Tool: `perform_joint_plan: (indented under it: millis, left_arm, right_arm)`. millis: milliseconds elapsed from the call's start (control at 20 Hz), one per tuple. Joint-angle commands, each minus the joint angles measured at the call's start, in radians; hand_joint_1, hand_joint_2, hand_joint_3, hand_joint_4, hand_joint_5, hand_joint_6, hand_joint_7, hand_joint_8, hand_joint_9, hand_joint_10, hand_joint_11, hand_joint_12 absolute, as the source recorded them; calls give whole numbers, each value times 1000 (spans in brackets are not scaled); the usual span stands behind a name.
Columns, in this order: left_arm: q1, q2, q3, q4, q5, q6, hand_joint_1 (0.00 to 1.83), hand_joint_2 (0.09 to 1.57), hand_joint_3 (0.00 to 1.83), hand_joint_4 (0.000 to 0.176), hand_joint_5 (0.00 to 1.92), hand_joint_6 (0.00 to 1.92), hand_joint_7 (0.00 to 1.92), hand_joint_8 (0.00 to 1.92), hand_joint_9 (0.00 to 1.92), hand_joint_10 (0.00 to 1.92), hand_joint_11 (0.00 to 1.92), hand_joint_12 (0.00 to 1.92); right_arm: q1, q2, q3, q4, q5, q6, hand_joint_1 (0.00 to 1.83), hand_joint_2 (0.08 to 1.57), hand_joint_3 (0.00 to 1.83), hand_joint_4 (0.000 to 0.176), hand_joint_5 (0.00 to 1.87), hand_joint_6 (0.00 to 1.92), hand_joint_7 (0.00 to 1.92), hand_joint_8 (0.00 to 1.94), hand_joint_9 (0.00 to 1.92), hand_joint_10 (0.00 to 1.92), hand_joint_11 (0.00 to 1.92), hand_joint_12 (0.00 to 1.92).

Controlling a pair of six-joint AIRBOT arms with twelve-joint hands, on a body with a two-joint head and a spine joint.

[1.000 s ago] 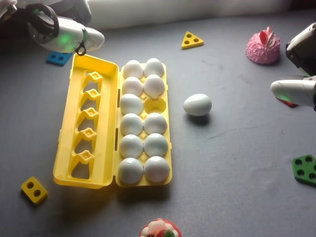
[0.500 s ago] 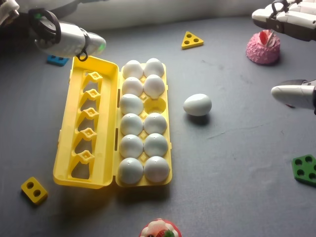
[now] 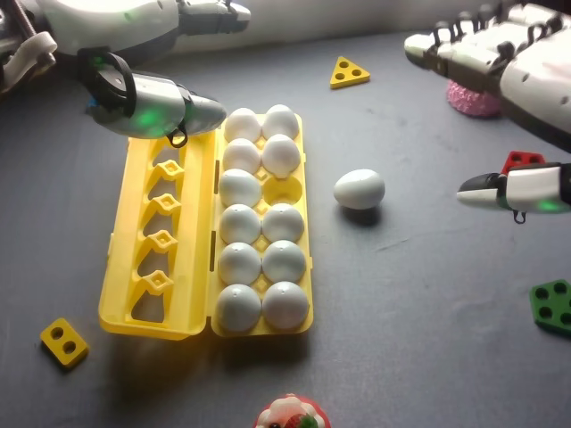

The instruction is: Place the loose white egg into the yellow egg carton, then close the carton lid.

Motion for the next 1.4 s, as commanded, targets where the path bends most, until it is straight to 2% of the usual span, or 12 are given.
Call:
perform_joint_plan:
  millis: [0,100,200,250,400,500,800,850,950,1000,1150,1350]
  left_arm:
    - [-9,6,-5,20,26,4,412,1317,1,39,201,14,164,4,199,6,0,601]
    - [-8,5,-8,20,22,4,385,1325,4,34,196,8,141,1,183,2,0,613]
    - [-8,3,-8,20,23,4,402,1319,1,61,164,1,99,0,163,2,0,601]
    - [-8,3,-8,20,23,4,373,1320,1,67,165,1,114,5,177,7,0,608]
    - [-2,1,-8,19,13,4,360,1323,2,73,145,2,125,5,183,6,0,604]
    - [9,-4,-2,8,7,4,384,1312,0,61,182,11,154,7,193,7,0,637]
    - [-5,-24,18,95,25,4,408,1326,2,42,170,0,121,0,172,3,0,630]
    - [-11,-28,23,99,27,4,436,1321,0,29,184,5,118,0,169,2,0,648]
    - [-22,-38,33,105,17,4,465,1319,0,24,211,6,144,2,183,2,0,673]
    - [-22,-38,31,105,3,3,437,1324,2,23,213,5,134,1,173,1,0,661]
    - [-6,-35,23,90,-8,4,466,1315,0,18,219,4,142,2,172,1,0,659]
    - [17,-32,11,71,-23,4,441,1321,2,28,217,2,141,0,177,2,0,690]
  right_arm:
    - [9,-9,19,5,88,-7,1098,1040,8,32,114,5,66,0,92,1,0,584]
    - [27,-73,49,69,88,-40,1118,1070,18,37,145,9,46,3,64,6,0,449]
    - [56,-118,66,193,94,-131,1120,1110,33,30,141,2,17,2,42,3,0,322]
    - [68,-143,83,255,91,-153,1101,1128,40,34,120,9,3,0,12,13,0,85]
    - [103,-210,146,388,40,-152,1057,1118,25,45,150,2,30,0,36,4,0,300]
    - [118,-241,182,459,13,-153,1145,1067,0,39,210,15,71,3,85,14,0,552]
    - [119,-317,264,594,-38,-152,1155,1063,0,51,295,31,83,4,103,13,0,543]
    - [119,-327,271,605,-39,-152,1154,1065,0,54,304,29,81,1,101,9,0,504]
    - [116,-356,299,633,-46,-152,1174,1073,2,31,334,33,69,6,84,4,0,321]
    - [115,-367,310,646,-48,-152,1159,1078,5,21,366,43,76,4,91,5,0,410]
    - [114,-389,336,675,-51,-148,1166,1077,4,27,367,40,54,0,80,3,0,451]
    - [106,-410,354,713,-67,-148,1173,1088,8,6,441,84,102,4,110,8,0,484]
